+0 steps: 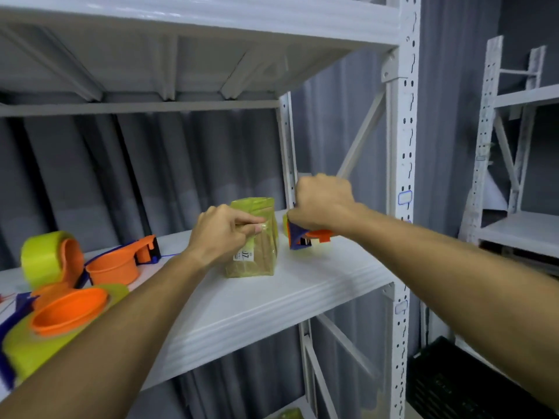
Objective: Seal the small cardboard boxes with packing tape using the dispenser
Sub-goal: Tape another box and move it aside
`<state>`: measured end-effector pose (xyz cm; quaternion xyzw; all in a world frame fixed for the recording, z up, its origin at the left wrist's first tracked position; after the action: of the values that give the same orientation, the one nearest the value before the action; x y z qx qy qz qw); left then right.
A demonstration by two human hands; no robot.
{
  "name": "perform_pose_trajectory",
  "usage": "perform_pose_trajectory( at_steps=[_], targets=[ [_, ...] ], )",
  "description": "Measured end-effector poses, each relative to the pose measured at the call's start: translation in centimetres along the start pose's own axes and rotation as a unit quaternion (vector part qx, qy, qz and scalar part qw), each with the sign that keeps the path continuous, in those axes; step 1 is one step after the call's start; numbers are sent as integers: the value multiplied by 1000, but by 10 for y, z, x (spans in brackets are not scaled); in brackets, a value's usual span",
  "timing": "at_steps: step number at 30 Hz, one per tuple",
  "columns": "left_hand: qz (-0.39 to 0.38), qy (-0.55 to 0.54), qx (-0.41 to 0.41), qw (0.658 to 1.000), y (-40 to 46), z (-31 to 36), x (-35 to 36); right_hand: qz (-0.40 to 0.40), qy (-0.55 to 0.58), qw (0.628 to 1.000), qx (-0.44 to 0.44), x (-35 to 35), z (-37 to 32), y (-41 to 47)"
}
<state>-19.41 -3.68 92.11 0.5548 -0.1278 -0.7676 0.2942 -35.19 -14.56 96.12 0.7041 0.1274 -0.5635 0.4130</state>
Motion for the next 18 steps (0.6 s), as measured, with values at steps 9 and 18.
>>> perform_pose_trajectory(
  at_steps=[9, 18],
  targets=[
    [85, -62, -46, 993, -2, 5, 6, 35, 57, 998, -9, -3, 1, 23],
    [137, -24, -110, 984, 1, 15, 33, 17, 110, 994, 6, -4, 9, 20]
  ],
)
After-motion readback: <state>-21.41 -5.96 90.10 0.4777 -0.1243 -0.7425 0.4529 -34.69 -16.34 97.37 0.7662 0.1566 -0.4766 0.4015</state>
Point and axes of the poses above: each hand's wrist, its own y-axis towards the middle knuckle, its own x-axis out of the palm, z = x × y, the point moved 6 cm from there along y, towards the middle knuckle, and after that the axes turned 7 degrees about -z, right-handed, at the moved point
